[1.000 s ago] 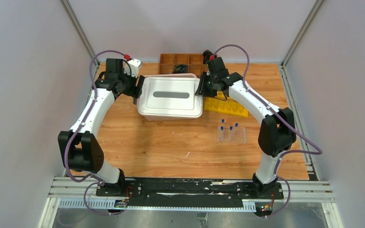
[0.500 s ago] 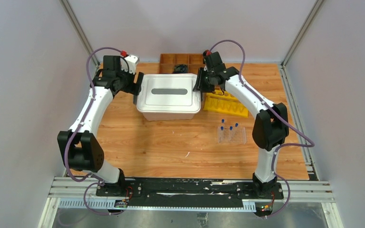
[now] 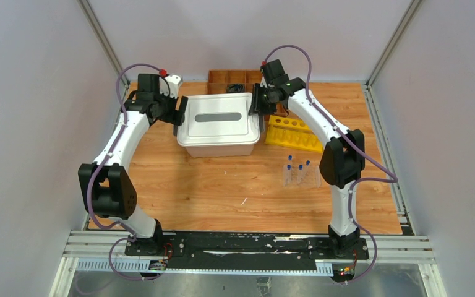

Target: Organize the chemistry lab equipment

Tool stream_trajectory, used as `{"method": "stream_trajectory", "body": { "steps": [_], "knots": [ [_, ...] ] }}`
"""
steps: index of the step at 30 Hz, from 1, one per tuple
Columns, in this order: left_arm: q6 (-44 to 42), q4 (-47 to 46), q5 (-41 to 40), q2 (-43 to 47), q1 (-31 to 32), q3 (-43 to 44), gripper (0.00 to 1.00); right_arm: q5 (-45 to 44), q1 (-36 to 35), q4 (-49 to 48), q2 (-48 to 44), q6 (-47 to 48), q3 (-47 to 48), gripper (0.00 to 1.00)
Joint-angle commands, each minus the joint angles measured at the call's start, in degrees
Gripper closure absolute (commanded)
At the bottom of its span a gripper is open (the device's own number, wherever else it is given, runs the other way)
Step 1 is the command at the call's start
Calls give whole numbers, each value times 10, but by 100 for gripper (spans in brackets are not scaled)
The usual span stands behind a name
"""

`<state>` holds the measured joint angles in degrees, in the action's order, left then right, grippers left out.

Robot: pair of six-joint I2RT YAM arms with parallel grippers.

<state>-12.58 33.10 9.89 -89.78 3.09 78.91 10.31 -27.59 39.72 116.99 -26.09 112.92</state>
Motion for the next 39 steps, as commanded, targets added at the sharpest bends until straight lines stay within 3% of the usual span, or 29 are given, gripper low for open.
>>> {"method": "stream_trajectory", "body": {
  "steps": [1,15,27,39],
  "knots": [
    [8,-21,-4,-6,-4,-9,20,21,5,34,18,21,19,61],
    [4,-22,-20,-15,-3,12,20,2,17,108,70,70,133,36],
    [-4,-18,-47,-25,-4,62,16,-31,25,111,99,83,167,47],
    [-3,-24,-46,-83,-4,99,18,-43,29,78,67,82,88,51]
  ]
}}
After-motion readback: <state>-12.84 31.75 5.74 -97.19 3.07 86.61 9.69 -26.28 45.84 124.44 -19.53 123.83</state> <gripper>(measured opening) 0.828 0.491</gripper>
